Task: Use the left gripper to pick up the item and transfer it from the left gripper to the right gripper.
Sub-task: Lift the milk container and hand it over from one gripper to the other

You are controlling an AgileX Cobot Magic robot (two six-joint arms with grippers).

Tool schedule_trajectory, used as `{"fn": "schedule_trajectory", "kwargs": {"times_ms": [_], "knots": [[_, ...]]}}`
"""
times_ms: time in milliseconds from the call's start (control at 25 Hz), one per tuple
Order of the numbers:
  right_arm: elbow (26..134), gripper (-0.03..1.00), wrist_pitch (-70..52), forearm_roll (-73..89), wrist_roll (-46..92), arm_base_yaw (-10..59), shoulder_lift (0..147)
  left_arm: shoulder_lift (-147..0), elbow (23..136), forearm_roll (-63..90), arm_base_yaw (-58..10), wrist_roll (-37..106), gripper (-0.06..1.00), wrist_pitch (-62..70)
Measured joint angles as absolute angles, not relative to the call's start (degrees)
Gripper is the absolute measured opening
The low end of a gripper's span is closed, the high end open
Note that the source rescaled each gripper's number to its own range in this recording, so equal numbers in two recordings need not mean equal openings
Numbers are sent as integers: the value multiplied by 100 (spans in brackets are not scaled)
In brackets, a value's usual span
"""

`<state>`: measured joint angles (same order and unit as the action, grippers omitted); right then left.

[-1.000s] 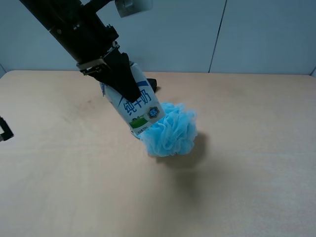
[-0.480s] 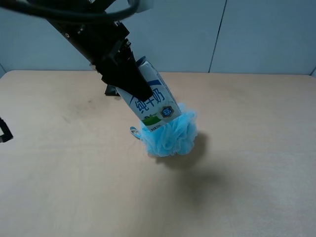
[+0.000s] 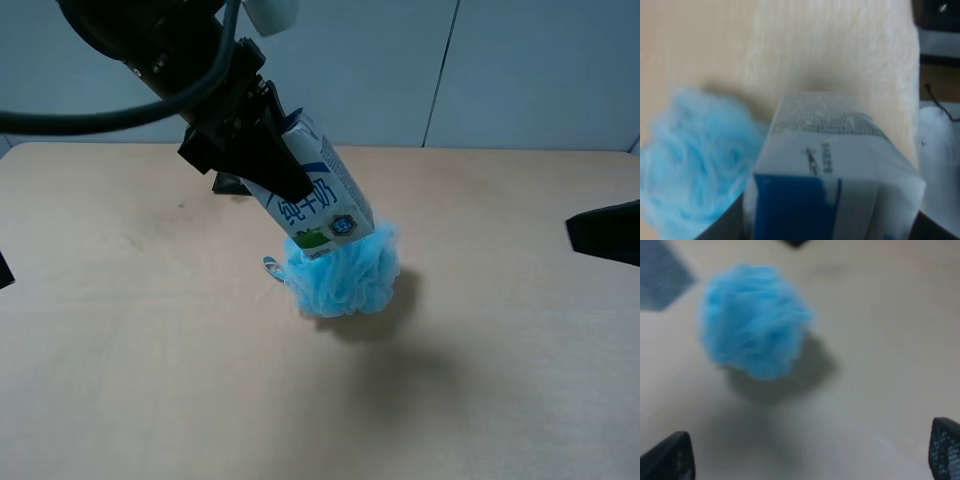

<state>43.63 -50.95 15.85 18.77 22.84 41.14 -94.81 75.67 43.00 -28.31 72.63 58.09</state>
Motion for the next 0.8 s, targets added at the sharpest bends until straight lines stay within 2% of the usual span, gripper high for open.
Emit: {"fn": "schedule_trajectory", "kwargs": {"times_ms": [160, 360, 600, 800], "knots": [[4515, 100, -4693, 1619, 2267, 3151, 4723, -9481, 7567, 4691, -2831, 7917, 1, 5809], [4784, 100, -4226, 1651, 2557, 3769, 5249, -9481, 7567, 4822, -2831, 8615, 1, 5804], [5070, 100, -4009, 1996, 3065, 3870, 5803, -9481, 7567, 4910, -2831, 9193, 1, 5889], [5102, 100, -3865, 2880, 3942, 3870, 6086, -9481, 7567, 5209, -2831, 9426, 1, 5948]]}}
